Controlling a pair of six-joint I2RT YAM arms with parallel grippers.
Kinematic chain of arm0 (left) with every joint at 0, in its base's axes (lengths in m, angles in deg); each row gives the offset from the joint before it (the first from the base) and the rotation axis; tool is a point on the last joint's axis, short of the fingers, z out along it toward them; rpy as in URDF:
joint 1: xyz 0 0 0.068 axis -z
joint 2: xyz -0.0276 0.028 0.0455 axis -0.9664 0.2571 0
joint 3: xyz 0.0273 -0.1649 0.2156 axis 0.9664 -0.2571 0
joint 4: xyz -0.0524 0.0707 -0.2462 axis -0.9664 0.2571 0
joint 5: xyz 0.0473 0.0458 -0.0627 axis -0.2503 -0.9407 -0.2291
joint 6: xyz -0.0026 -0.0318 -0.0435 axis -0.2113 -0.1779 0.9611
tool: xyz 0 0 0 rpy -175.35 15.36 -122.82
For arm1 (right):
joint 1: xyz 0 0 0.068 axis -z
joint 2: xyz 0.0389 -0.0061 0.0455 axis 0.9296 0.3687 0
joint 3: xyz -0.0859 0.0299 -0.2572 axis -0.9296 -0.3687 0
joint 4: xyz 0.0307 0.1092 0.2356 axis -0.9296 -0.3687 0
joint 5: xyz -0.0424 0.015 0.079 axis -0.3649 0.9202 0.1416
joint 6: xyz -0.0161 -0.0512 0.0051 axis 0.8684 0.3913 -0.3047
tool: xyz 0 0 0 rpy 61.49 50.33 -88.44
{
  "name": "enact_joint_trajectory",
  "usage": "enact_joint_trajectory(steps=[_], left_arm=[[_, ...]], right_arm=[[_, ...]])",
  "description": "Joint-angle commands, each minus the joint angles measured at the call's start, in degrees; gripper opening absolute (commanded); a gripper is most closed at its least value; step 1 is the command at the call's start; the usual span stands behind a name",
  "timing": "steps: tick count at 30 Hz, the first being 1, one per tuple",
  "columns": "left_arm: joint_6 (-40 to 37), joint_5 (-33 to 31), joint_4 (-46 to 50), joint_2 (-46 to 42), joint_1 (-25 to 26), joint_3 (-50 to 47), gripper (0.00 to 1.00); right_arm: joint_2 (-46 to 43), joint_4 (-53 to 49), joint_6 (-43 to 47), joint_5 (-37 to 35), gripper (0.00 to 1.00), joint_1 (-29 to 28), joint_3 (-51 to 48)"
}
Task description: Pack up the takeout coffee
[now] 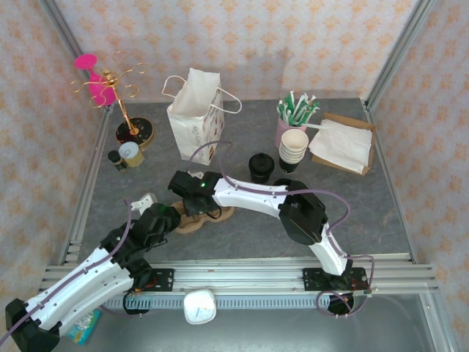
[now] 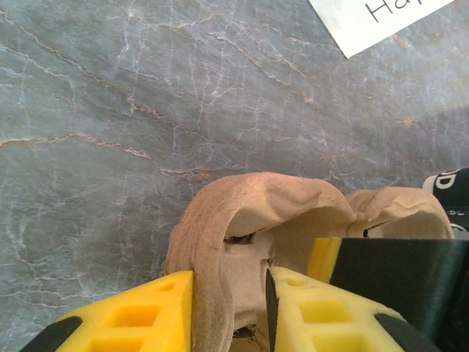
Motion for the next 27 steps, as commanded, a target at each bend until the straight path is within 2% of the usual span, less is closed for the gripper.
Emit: enact_joint_trajectory(steps=[1,8,13,20,27], left_arm=[[0.25,-0.05,-1.98,-0.84,0.12,-0.25,0.27],[-0.30,-1.02,-0.67,0.01,0.12,-0.05,0.19],[-0.75,-2.31,0.20,1.50,0.11,0.00,0.19],[-1.78,-2.72,-0.54,3.48,0.11,1.73,0.20],[-5.71,-0.33,-2.06,10.32,0.12,6.88,0.24]], right_arm=[[-3.08,-0.99,-0.68,-2.49,0.60,-0.12,-0.93],[-6.45,0.26,-1.04,-2.17,0.65,-0.02,-2.37],[-10.04,-0.09,-2.01,-2.81,0.73,0.69,-4.56],[-19.36,2.42,-4.18,-2.45,0.78,4.42,-15.96],[-26.84,11.60,-4.90,6.41,0.74,10.83,-29.18]])
